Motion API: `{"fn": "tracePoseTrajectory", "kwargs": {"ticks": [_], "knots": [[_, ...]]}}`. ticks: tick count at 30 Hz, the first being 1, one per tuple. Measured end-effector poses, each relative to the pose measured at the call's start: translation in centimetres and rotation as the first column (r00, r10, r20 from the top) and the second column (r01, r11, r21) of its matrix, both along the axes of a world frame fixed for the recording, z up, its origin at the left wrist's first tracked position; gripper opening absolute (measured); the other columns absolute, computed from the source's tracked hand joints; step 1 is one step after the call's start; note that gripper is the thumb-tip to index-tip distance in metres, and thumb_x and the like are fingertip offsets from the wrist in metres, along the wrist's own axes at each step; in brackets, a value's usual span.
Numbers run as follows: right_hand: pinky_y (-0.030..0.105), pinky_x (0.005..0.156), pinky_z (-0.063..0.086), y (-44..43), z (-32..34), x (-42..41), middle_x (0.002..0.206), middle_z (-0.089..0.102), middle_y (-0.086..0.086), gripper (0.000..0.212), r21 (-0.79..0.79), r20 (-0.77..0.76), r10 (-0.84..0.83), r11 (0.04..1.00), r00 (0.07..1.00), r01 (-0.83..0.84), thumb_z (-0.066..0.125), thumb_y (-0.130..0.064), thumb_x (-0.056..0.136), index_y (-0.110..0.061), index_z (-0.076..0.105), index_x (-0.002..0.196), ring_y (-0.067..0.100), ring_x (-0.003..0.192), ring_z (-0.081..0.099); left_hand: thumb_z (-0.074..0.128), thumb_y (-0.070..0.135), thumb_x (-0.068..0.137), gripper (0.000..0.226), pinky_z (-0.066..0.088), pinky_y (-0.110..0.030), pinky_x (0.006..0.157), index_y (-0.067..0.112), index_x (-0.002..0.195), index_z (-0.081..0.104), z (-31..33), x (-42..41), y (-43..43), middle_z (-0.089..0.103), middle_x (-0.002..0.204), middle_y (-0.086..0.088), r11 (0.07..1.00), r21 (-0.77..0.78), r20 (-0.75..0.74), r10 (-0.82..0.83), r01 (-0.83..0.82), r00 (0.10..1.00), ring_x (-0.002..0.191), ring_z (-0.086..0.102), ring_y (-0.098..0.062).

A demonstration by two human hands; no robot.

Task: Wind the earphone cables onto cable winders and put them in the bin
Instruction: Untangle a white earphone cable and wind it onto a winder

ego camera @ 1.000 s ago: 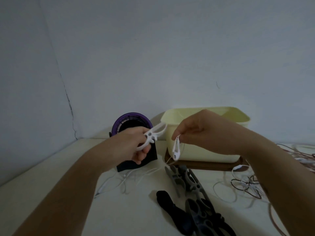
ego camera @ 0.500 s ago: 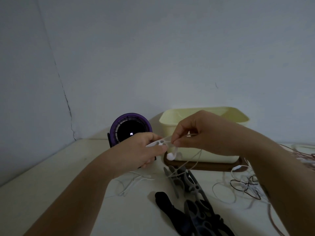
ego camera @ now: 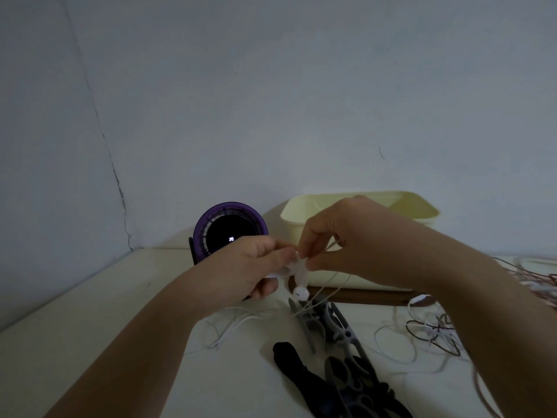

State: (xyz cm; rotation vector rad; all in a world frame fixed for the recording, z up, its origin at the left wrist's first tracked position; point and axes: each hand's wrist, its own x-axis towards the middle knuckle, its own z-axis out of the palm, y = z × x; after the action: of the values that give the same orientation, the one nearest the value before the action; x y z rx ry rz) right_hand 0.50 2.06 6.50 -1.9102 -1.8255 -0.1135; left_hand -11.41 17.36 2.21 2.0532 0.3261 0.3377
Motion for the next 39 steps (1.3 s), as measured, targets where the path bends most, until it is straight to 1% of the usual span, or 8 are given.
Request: {"fn": "tracePoseTrajectory", "kwargs": {"ticks": [5,10,14,17,22,28,33,39], "knots": [[0.000,0.062,0.036,0.1,0.1,-0.3,0.075,0.067,-0.020,0.009,0.027,-0.034,0.023,0.999,0.999,-0.022,0.073,-0.016,0.080,-0.026,0.073,0.082,-0.019,0.066,0.052,0.060,0.048,0.079,0.029,0.034,-0.019,0.048,0.026,0.092,0.072,0.0,0.0,-0.1,0.057,0.068,-0.005,0.994,-0.097,0.017,-0.052,0.053,0.999,0.052,0.043,-0.009],[0.001,0.062,0.037,0.2,0.1,-0.1,0.076,0.068,-0.018,0.011,0.031,-0.082,0.020,0.999,0.996,-0.017,0.073,-0.014,0.080,-0.025,0.074,0.081,-0.018,0.066,0.054,0.055,0.037,0.089,0.031,0.037,-0.018,0.049,0.012,0.102,0.068,0.1,0.0,-0.2,0.057,0.076,-0.008,0.984,-0.172,0.065,-0.037,0.048,0.997,0.055,0.048,-0.008],[-0.001,0.060,0.036,0.0,0.2,-0.1,0.075,0.066,-0.020,0.008,0.012,-0.123,0.023,1.000,0.992,-0.022,0.073,-0.013,0.080,-0.021,0.074,0.082,-0.018,0.064,0.053,0.055,0.040,0.078,0.038,0.041,-0.016,0.051,0.013,0.102,0.068,0.2,0.0,-0.4,0.060,0.066,0.003,0.990,-0.143,0.089,0.007,0.006,0.996,0.056,0.052,-0.005],[0.000,0.059,0.037,0.1,0.0,0.0,0.075,0.066,-0.019,0.008,0.007,-0.124,0.009,1.000,0.992,-0.008,0.074,-0.015,0.080,-0.023,0.074,0.081,-0.018,0.064,0.053,0.057,0.035,0.078,0.038,0.042,-0.017,0.054,0.013,0.107,0.068,0.3,-0.1,-0.5,0.064,0.072,0.005,0.989,-0.138,0.082,-0.043,0.054,0.996,0.059,0.055,-0.005],[0.004,0.057,0.041,0.3,-0.2,0.3,0.071,0.068,-0.017,0.009,0.000,-0.179,-0.026,1.000,0.984,0.026,0.075,-0.019,0.079,-0.028,0.073,0.077,-0.011,0.064,0.058,0.065,0.027,0.074,0.039,0.049,-0.019,0.061,0.017,0.112,0.065,0.6,-0.3,-0.7,0.070,0.080,0.002,0.988,-0.106,0.024,-0.107,0.109,0.994,0.068,0.060,-0.007],[0.015,0.069,0.051,0.4,-0.1,0.6,0.076,0.073,-0.009,0.011,-0.014,-0.258,-0.028,1.000,0.966,0.026,0.076,-0.019,0.078,-0.028,0.072,0.075,-0.001,0.069,0.066,0.067,0.033,0.068,0.038,0.052,-0.019,0.067,0.028,0.106,0.067,0.6,-0.3,-1.0,0.074,0.089,0.007,0.993,-0.056,0.026,-0.102,0.104,0.994,0.074,0.064,-0.004],[0.012,0.061,0.048,0.7,-0.5,0.5,0.075,0.073,-0.009,0.008,-0.007,-0.299,-0.021,1.000,0.954,0.020,0.076,-0.022,0.079,-0.029,0.074,0.078,-0.001,0.064,0.063,0.069,0.025,0.071,0.026,0.055,-0.031,0.085,0.026,0.096,0.076,0.5,-0.2,-0.9,0.075,0.098,-0.005,0.982,-0.137,0.048,-0.125,0.131,0.991,0.090,0.069,-0.012],[0.018,0.063,0.049,1.1,-0.7,0.6,0.077,0.072,-0.003,0.004,0.022,-0.290,-0.032,0.999,0.957,0.040,0.075,-0.022,0.079,-0.025,0.074,0.077,0.009,0.069,0.064,0.068,0.019,0.070,0.027,0.056,-0.020,0.075,0.021,0.097,0.073,0.7,-0.2,-1.2,0.075,0.095,-0.006,0.972,-0.193,0.082,-0.122,0.136,0.989,0.088,0.071,-0.011]]}}
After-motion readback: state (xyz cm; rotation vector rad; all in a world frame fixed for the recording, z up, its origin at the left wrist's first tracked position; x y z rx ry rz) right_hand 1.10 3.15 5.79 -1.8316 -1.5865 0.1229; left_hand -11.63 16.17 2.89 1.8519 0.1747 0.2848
